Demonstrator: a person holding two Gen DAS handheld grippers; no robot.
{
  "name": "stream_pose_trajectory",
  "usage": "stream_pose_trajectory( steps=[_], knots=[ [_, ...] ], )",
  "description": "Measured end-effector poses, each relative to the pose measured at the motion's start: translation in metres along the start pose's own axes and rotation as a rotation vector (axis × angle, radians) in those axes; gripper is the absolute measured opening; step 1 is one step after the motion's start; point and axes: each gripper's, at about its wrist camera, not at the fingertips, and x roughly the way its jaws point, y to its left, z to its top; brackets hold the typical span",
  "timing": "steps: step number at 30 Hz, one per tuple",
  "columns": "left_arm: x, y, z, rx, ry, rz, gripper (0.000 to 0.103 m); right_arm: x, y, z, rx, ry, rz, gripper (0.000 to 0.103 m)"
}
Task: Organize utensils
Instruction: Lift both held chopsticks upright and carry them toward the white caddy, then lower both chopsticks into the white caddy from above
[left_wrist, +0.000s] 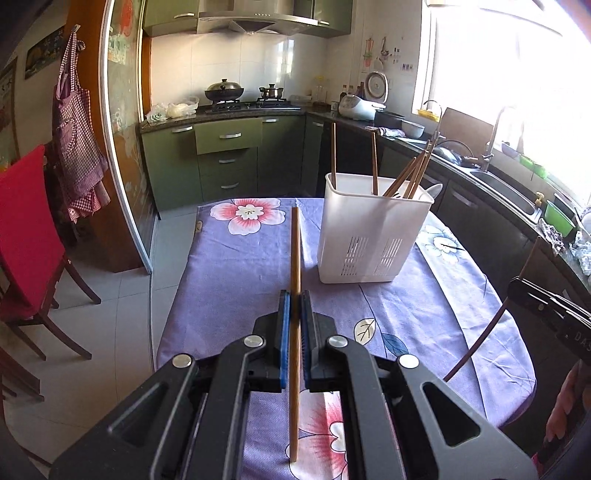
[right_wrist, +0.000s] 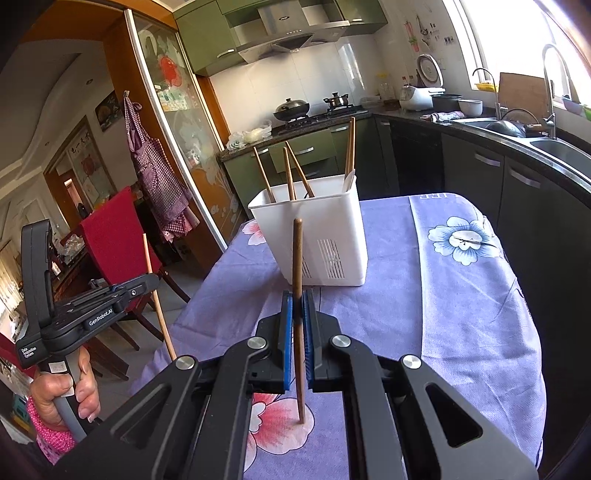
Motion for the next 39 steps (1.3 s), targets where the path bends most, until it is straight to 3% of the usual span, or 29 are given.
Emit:
stream_pose_trajectory(
  steps=[13, 21, 28, 33, 39],
  knots=[
    [-0.025, 0.000, 0.007, 0.012, -0.048, -0.035, 0.005, -0.003, 0.007, 0.001, -0.023, 0.001, 0.004, 0.006],
    [-0.031, -0.005, 0.034, 0.025, -0.066, -0.082, 0.005, -0.016, 0.011, 0.018, -0.054, -0.030, 0.009, 0.006],
    [-0.051, -0.014, 0.083, 0.054, -0.148, -0.124, 0.005, -0.046, 0.024, 0.067, -0.109, -0.126, 0.008, 0.006],
    [-0.063, -0.021, 0.128, 0.056, -0.200, -0.194, 0.005, -0.063, 0.029, 0.115, -0.128, -0.219, -0.009, 0.006],
    [-0.068, -0.027, 0.176, 0.047, -0.326, -0.175, 0.005, -0.066, 0.028, 0.175, -0.126, -0.324, -0.031, 0.006]
  ],
)
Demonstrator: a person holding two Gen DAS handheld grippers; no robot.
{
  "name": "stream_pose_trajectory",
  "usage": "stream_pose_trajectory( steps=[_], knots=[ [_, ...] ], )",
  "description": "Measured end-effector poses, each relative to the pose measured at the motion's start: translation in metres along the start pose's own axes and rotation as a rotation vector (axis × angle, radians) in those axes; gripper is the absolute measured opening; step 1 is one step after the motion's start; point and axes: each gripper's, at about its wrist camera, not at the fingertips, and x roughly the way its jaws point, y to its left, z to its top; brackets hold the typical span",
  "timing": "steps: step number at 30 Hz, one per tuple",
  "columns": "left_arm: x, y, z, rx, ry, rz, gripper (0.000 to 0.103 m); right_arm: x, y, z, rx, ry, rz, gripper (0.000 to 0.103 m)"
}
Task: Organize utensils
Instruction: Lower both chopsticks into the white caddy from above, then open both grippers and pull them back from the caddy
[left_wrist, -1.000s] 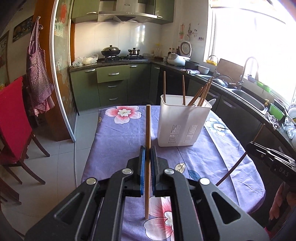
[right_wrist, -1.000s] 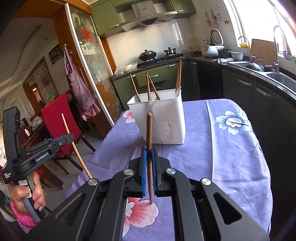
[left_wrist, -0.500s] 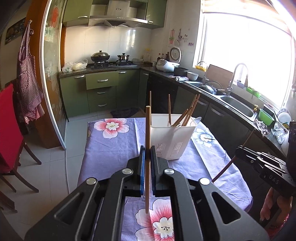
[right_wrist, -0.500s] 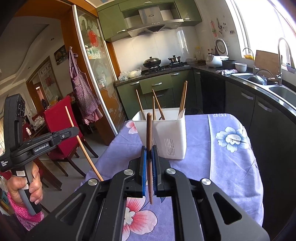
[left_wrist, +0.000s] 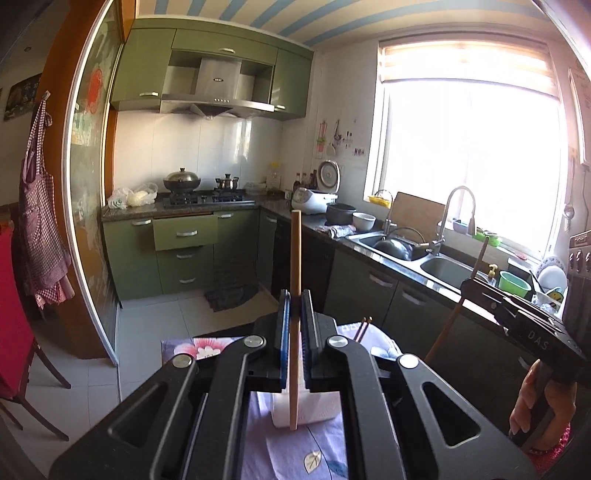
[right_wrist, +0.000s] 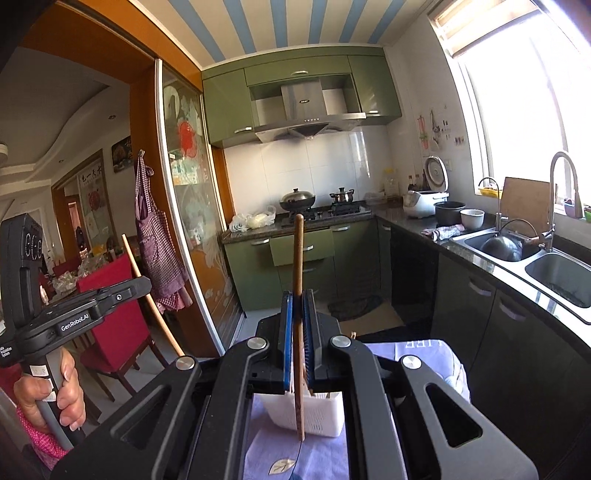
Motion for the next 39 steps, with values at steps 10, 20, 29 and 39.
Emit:
stream_pose_trajectory(
  steps=[10, 20, 29, 39],
  knots=[
    [0.082, -0.011, 0.017, 0.038, -0.003, 0.037, 0.005, 0.091, -0.023, 0.029, 0.015, 0.043, -0.016, 0.006],
    [0.154, -0.005, -0.031, 0.046, 0.165, 0.029, 0.005, 0.163, -0.039, -0.015, 0.038, 0.171, 0.000, 0.006],
    [0.176, 0.002, -0.071, 0.052, 0.276, 0.046, 0.038, 0.199, -0.036, -0.076, 0.045, 0.333, -0.001, 0.014],
    [0.113, 0.009, -0.075, 0.017, 0.206, 0.057, 0.054, 0.118, -0.021, -0.082, 0.033, 0.227, -0.033, 0.025]
  ],
)
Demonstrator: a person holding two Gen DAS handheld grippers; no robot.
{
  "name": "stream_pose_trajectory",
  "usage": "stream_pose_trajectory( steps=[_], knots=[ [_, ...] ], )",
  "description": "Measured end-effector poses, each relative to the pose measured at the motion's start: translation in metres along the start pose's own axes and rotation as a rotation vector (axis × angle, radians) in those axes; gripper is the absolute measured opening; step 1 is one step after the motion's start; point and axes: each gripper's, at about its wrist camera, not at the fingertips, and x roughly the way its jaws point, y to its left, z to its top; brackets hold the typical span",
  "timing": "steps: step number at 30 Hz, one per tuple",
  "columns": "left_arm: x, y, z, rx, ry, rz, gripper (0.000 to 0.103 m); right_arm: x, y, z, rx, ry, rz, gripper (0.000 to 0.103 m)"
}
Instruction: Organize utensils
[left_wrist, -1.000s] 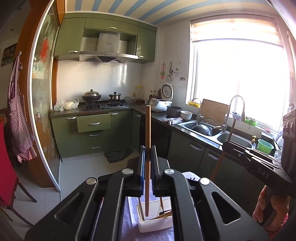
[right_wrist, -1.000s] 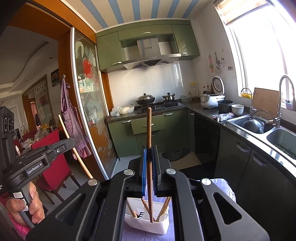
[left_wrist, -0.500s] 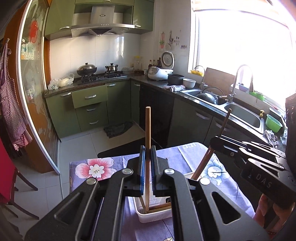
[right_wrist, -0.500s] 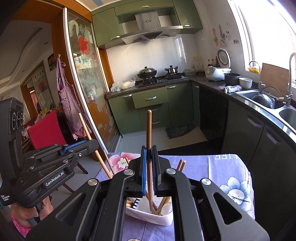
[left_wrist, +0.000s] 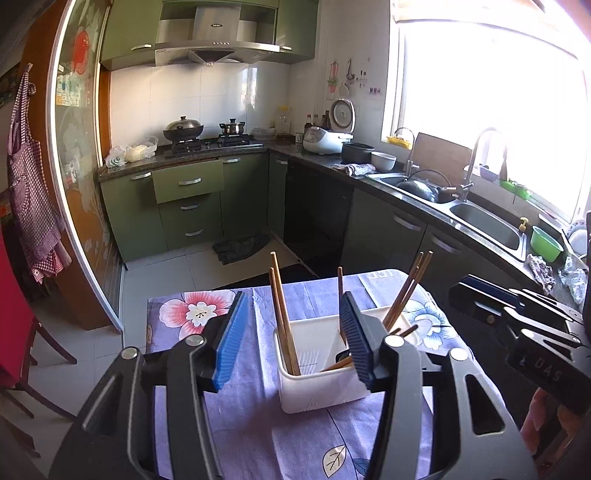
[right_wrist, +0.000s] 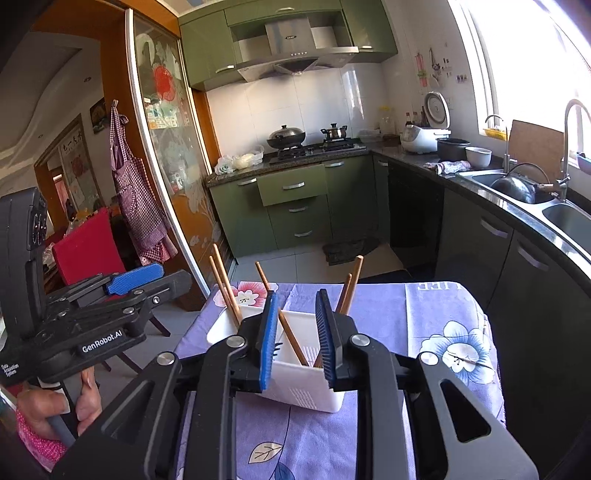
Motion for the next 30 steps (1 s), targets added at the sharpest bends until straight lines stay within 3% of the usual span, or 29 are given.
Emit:
stream_pose_trajectory(
  steps=[2, 6, 7, 8, 9, 12, 14, 18, 21, 26, 30],
  knots=[
    [-0.023, 0.002, -0.009, -0.013, -0.031, 0.005, 0.063, -0.027, -0.001, -0.012, 0.005, -0.026, -0.012, 0.025],
    [-0.063, 0.000, -0.044, -0.020, -0.057, 0.013, 0.072, -0.076, -0.003, -0.050, 0.025, -0.049, -0.047, 0.043],
    [-0.071, 0.000, -0.055, -0.029, -0.058, 0.014, 0.078, -0.088, -0.004, -0.062, 0.031, -0.051, -0.056, 0.045],
    [-0.078, -0.001, -0.067, -0.035, -0.058, 0.012, 0.085, -0.098, -0.004, -0.073, 0.035, -0.049, -0.064, 0.052],
    [-0.084, -0.003, -0.078, -0.035, -0.058, 0.011, 0.086, -0.107, -0.004, -0.086, 0.038, -0.045, -0.071, 0.063],
    [-0.104, -0.011, -0.109, -0.017, -0.068, 0.040, 0.092, -0.132, 0.000, -0.124, 0.025, -0.058, -0.078, 0.082],
    [-0.117, -0.015, -0.124, -0.011, -0.072, 0.044, 0.096, -0.149, 0.007, -0.149, 0.011, -0.071, -0.086, 0.090],
    [-0.147, -0.014, -0.145, -0.029, -0.104, 0.057, 0.096, -0.183, 0.020, -0.183, -0.006, -0.145, -0.106, 0.098],
    [-0.168, -0.013, -0.153, -0.039, -0.126, 0.080, 0.096, -0.213, 0.027, -0.194, 0.004, -0.245, -0.137, 0.098],
    [-0.196, -0.011, -0.160, -0.039, -0.147, 0.114, 0.096, -0.246, 0.048, -0.193, -0.050, -0.309, -0.166, 0.098],
    [-0.214, -0.015, -0.165, -0.042, -0.167, 0.099, 0.096, -0.263, 0.063, -0.190, -0.066, -0.332, -0.163, 0.098]
  ],
)
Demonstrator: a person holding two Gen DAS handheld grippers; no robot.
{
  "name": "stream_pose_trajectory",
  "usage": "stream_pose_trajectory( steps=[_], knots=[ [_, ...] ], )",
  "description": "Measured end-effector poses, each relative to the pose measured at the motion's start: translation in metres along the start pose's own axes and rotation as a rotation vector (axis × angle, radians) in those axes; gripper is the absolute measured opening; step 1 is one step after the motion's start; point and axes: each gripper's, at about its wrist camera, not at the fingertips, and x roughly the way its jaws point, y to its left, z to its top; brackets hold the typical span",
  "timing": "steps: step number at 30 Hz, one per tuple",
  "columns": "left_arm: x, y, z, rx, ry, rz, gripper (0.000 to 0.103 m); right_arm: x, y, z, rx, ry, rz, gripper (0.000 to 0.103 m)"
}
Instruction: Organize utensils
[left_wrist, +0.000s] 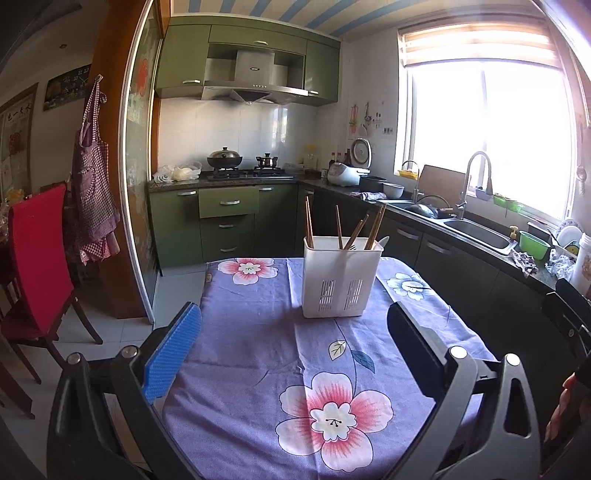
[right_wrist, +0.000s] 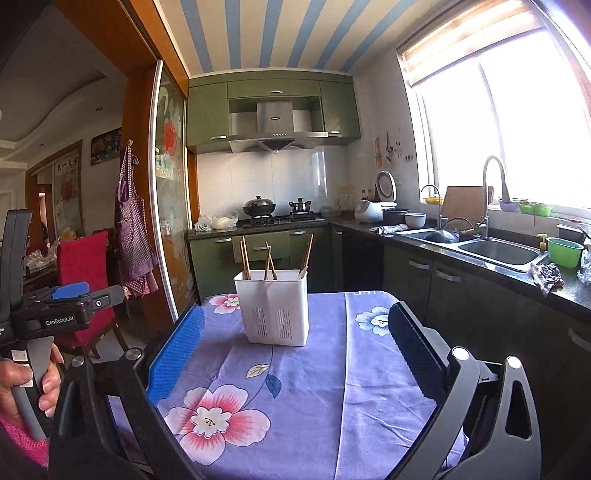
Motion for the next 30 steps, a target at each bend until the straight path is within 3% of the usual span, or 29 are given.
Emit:
stream_pose_trajectory(
  steps=[10, 30],
  knots=[
    [-0.018, -0.010, -0.003, 0.030, -0.029, 0.000, 0.096, -0.003, 0.005, 0.001, -0.003, 0.013, -0.068, 0.098],
    [-0.029, -0.006, -0.004, 0.021, -0.040, 0.001, 0.096, 0.003, 0.012, -0.001, -0.025, 0.035, -0.048, 0.098]
  ],
)
